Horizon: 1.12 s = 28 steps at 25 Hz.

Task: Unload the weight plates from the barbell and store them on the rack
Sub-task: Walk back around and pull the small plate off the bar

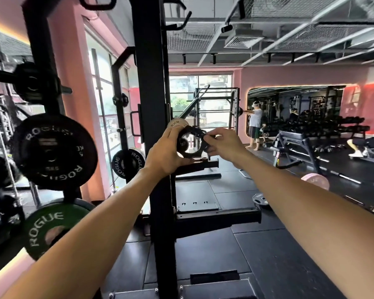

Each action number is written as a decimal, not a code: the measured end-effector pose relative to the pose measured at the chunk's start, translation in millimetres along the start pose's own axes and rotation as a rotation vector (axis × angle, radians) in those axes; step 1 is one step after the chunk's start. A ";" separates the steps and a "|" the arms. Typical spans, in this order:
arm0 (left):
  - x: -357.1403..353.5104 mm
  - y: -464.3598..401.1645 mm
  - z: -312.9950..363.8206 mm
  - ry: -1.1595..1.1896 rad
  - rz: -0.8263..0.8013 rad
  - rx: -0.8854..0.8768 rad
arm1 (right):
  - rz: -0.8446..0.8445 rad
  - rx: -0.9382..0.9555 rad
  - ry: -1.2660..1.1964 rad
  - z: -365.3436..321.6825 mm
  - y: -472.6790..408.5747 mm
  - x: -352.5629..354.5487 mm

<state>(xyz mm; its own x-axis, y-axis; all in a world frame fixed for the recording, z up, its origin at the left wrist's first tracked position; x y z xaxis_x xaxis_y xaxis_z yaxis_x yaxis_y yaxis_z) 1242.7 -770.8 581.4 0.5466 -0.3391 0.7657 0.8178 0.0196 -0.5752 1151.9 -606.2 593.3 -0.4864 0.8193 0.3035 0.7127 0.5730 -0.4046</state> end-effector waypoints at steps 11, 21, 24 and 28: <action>-12.7 -13.8 -42.0 -0.024 0.006 0.131 | 0.034 0.002 0.171 20.0 -47.9 -26.8; -30.4 -56.5 -78.9 0.002 -0.007 0.118 | 0.058 0.002 0.184 50.1 -94.8 -27.4; -36.1 -78.3 -96.0 0.000 -0.017 0.107 | 0.050 -0.002 0.219 63.0 -122.5 -27.4; -50.3 -108.1 -119.1 -0.042 0.024 0.098 | 0.062 0.003 0.297 78.1 -164.6 -24.0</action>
<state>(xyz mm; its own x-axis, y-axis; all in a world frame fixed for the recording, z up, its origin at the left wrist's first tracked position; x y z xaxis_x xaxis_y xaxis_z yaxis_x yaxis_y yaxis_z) 1105.4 -867.9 570.8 0.5718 -0.2978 0.7644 0.8168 0.1202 -0.5642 1006.8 -718.6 585.2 -0.2727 0.8113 0.5172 0.7347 0.5226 -0.4325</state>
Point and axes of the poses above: each hand's wrist, its own y-axis away from the middle knuckle, its own x-axis out of the back of the hand, z = x × y, the point moved 2 cm from there along -y, towards the middle knuckle, and after that the axes turned 12 degrees about -z, right-handed, at the moved point
